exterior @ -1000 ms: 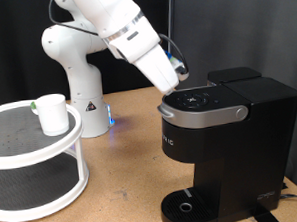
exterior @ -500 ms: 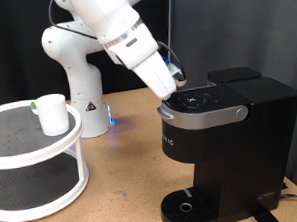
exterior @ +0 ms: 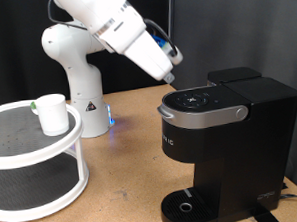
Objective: Make a cup of coffee with the keurig machine
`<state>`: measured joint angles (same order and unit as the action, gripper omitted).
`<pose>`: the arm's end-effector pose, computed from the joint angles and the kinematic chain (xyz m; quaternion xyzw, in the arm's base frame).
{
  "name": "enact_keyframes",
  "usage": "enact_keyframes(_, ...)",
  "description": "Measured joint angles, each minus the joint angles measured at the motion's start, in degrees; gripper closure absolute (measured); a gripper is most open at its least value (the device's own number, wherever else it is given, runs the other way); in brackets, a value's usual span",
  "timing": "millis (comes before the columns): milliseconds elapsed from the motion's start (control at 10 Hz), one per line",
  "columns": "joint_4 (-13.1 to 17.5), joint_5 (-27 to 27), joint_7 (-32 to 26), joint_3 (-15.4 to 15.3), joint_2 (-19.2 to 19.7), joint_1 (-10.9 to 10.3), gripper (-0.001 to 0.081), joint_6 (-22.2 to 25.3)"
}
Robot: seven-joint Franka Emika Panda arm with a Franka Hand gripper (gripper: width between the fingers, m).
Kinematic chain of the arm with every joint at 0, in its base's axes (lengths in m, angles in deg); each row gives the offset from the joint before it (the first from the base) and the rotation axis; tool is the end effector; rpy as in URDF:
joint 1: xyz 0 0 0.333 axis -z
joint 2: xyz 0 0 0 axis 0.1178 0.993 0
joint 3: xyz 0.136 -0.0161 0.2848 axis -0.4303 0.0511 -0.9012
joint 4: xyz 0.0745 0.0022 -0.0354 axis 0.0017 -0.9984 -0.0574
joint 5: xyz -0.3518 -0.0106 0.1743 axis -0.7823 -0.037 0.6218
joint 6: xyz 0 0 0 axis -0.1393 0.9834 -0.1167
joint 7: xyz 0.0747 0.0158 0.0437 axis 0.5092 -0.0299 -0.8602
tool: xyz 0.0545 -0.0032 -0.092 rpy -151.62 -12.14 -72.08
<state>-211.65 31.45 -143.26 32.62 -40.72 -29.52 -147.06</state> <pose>0.4790 0.0001 0.4440 -0.8828 -0.2949 -0.2213 0.2911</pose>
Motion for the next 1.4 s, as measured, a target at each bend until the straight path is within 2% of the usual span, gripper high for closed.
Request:
enact_keyframes(100, 0.71, 0.38, 0.01, 0.76, -1.21, 0.1, 0.0806, 1.51)
enact_keyframes(300, 2.91, -0.57, 0.29, 2.39, -2.53, 0.56, 0.0806, 8.56)
enact_keyframes(500, 2.07, -0.27, 0.4, 2.31, -2.61, 0.61, 0.0806, 7.26)
enact_keyframes(700, -0.77, 0.74, 0.08, 2.71, -4.64, 1.66, 0.0806, 4.05)
enact_keyframes(1000, -4.58, -0.17, 2.86, 3.76, -9.47, 5.33, 0.0806, 5.44)
enact_keyframes(1200, -5.44, -3.26, 7.14, 4.28, -11.87, 8.74, 0.0806, 8.31)
enact_keyframes(1400, -5.83, -5.67, 8.11, 5.2, -14.05, 11.75, 0.0806, 11.14)
